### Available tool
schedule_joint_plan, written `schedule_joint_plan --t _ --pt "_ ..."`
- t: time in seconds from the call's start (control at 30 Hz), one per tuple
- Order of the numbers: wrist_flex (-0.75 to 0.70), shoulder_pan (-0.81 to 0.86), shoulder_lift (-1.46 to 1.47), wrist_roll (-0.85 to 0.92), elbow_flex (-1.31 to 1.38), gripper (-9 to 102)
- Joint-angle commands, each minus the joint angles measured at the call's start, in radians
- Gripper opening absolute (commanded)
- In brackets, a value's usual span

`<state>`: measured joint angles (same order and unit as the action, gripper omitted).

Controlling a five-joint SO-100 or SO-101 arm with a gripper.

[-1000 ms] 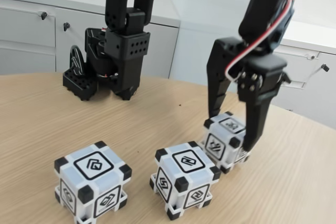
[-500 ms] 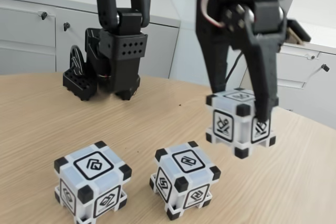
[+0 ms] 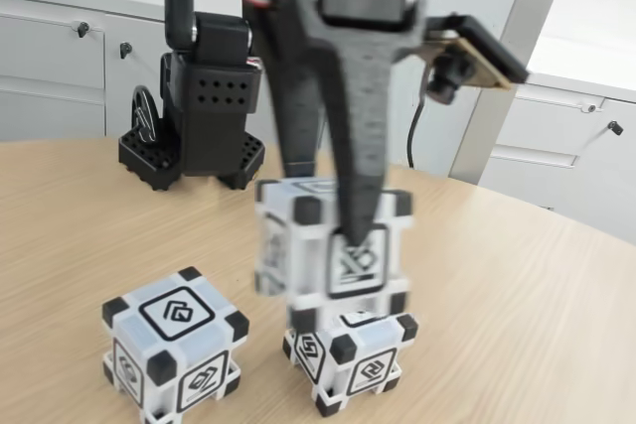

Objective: Stack cubes from left to right.

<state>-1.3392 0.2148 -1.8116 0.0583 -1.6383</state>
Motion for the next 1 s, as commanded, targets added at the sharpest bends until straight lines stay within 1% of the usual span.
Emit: schedule_joint_plan --t 0.0,0.17,0.27,0.6,0.83,0.97 --pt "0.012 0.067 -0.046 0.058 0.015 9" --pt "0.025 0.198 -0.046 0.104 0.017 9" --pt "0.017 0.244 -0.046 0.11 0.014 9" --pt "0.002 0.242 -0.048 0.133 0.012 9" --pt "-0.141 0.247 -0.048 0.179 0.012 9" --pt "-0.141 0.247 -0.048 0.175 0.012 9"
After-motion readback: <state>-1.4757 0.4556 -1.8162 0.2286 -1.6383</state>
